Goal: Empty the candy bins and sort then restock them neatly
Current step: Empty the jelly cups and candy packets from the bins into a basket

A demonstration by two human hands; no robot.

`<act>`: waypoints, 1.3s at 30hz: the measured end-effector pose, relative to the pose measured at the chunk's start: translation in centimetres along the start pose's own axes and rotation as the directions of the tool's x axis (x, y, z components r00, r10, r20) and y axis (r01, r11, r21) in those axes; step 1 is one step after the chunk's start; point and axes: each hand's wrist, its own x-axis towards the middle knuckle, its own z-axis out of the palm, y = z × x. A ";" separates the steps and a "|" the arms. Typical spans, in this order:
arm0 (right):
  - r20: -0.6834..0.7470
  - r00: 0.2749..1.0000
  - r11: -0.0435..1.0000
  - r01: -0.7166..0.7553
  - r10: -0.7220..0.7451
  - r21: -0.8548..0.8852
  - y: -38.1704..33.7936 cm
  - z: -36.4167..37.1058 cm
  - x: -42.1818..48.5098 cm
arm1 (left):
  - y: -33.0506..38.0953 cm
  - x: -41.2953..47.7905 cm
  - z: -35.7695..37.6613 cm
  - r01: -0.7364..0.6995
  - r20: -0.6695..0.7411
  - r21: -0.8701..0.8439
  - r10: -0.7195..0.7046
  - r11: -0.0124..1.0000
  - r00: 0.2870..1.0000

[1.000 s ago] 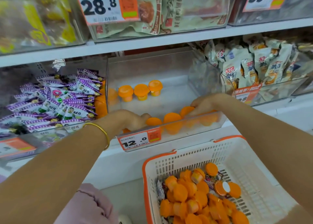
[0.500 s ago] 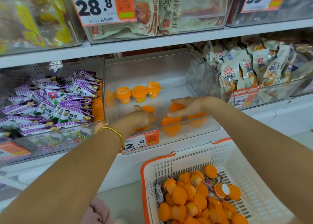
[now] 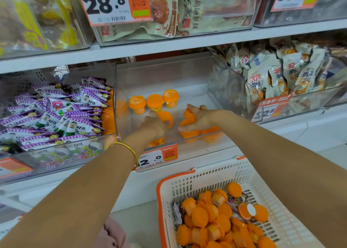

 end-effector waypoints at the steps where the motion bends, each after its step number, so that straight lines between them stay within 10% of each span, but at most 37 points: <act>1: -0.009 1.000 1.000 0.006 -0.006 0.009 0.0 0.1 0.1 | -0.1 -0.1 -0.1 -0.034 0.014 0.020 0.034 0.999 0.999; 21: -0.045 0.966 0.955 0.258 -0.254 0.149 3.0 -0.2 1.7 | -1.0 0.2 -0.6 -0.379 0.134 0.221 0.357 0.899 0.924; 39: -0.040 0.968 0.968 0.247 -0.248 -0.037 3.2 0.6 1.0 | 0.1 0.2 -0.5 -0.201 0.018 0.253 0.203 0.946 0.979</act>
